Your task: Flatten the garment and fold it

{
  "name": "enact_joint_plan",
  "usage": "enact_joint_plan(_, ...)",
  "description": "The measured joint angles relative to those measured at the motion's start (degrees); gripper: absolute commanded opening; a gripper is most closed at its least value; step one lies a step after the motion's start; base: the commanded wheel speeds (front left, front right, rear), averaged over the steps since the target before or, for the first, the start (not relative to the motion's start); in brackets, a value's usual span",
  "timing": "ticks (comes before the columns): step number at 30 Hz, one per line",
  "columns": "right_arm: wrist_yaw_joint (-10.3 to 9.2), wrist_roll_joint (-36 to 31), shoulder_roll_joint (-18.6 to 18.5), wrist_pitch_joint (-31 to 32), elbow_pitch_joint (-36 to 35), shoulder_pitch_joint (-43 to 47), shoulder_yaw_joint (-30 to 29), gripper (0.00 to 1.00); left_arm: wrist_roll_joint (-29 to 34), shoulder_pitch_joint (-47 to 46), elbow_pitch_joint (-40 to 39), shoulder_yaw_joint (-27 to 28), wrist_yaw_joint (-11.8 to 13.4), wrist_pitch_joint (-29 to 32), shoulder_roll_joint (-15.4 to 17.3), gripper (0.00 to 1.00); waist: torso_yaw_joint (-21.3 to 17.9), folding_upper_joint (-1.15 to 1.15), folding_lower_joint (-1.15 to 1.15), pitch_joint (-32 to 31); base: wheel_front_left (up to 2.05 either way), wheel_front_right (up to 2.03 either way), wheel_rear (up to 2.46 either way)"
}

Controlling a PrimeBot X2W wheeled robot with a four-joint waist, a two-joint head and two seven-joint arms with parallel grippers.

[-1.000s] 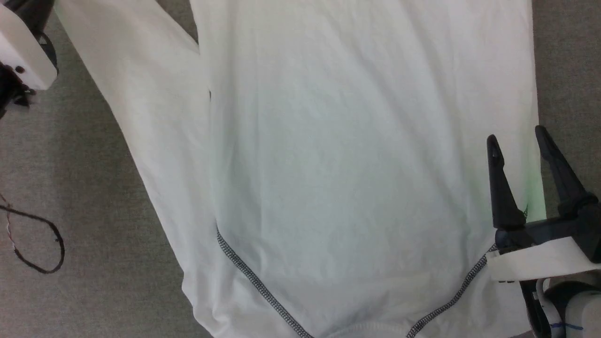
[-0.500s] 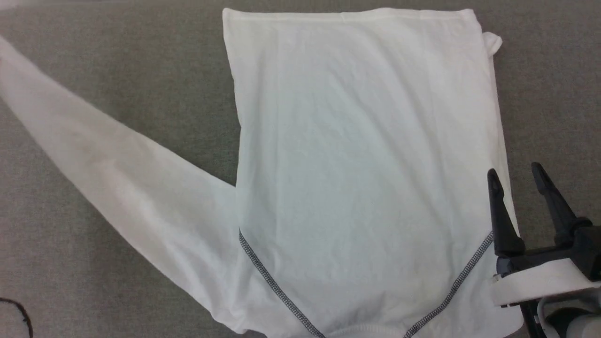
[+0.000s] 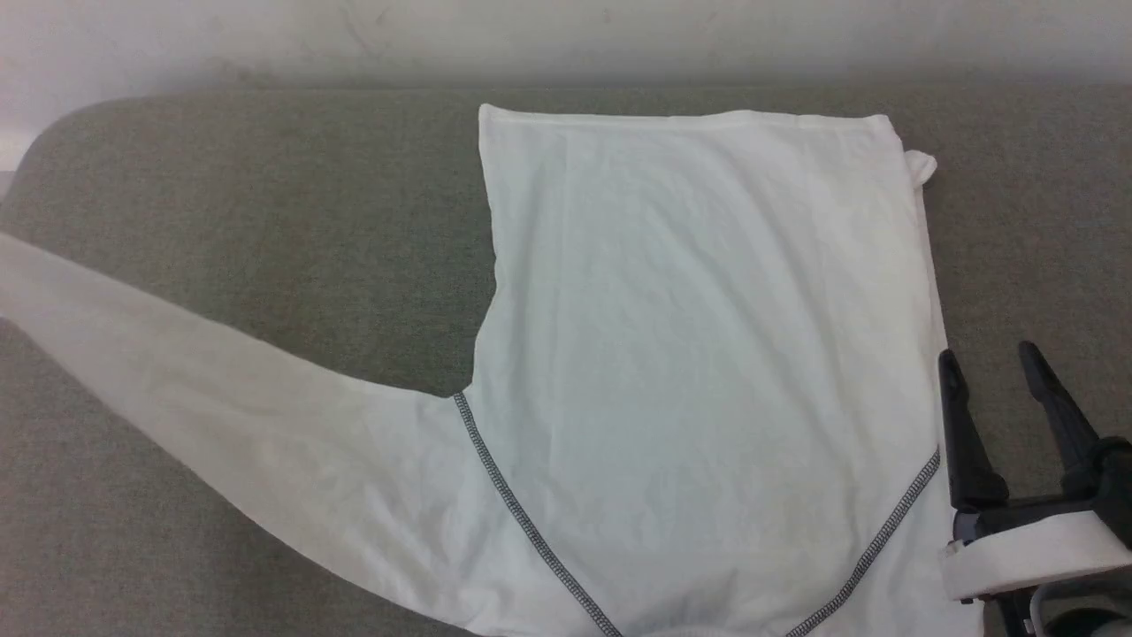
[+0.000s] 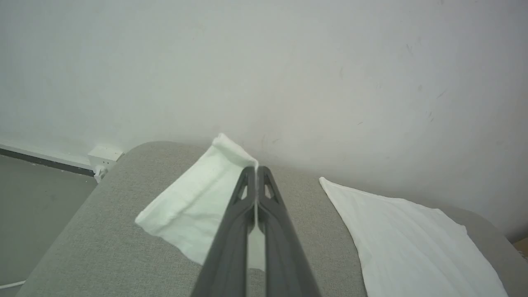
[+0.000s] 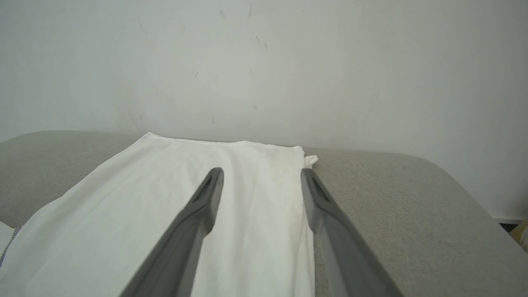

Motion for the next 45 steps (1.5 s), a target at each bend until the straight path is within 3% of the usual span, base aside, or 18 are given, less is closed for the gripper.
enact_joint_plan(10, 0.00, 0.1, 0.0, 0.5, -0.8, 1.0, -2.2, 1.00, 2.8, -4.7, -16.1, -11.2, 3.2, 3.4, -3.7, 0.00, 1.5, 0.00, 0.00, -3.3, 0.00, 0.00, 0.00)
enact_joint_plan(14, 0.00, 0.3, 0.0, 0.6, -1.4, 1.3, -3.8, 1.00, 4.8, -10.2, -19.9, -19.4, 4.9, 5.9, -7.8, 0.00, 1.6, 0.00, 0.01, -4.2, 0.00, 0.00, 0.00)
enact_joint_plan(19, 0.00, 0.5, 0.0, 0.6, -2.4, 1.5, -6.3, 1.00, 7.7, -16.1, -20.1, -31.2, 6.0, 9.0, -15.2, 0.00, 1.4, 0.00, 0.01, -5.1, 0.00, 0.00, 0.00)
enact_joint_plan(26, 0.00, 0.4, 0.0, 1.7, -4.6, 1.7, -8.9, 1.00, 12.2, -20.9, -14.0, -45.9, 4.9, 9.9, -26.6, 0.00, 0.5, 0.00, 0.01, -4.8, 0.00, 0.00, 0.00)
enact_joint_plan(33, 0.00, 0.5, 0.0, 2.2, -6.2, 2.2, -13.2, 1.00, 16.6, -19.6, 0.1, -57.1, 2.4, 3.5, -36.5, 0.00, -1.1, 0.00, 0.01, -3.9, 0.00, 0.00, 0.00)
enact_joint_plan(39, 0.00, 1.2, 0.0, 2.4, -6.7, 2.0, -12.7, 1.00, 19.4, -19.2, 11.7, -64.2, 0.8, -2.7, -39.7, 0.00, -3.5, 0.00, 0.01, -2.1, 0.00, 0.00, 0.00)
enact_joint_plan(45, 0.00, 1.7, 0.0, 2.0, -6.2, 1.7, -11.9, 1.00, 17.8, -19.3, 18.0, -70.8, 0.0, -5.7, -40.0, 0.00, -6.0, 0.00, 0.01, 0.4, 0.00, 0.00, 0.00)
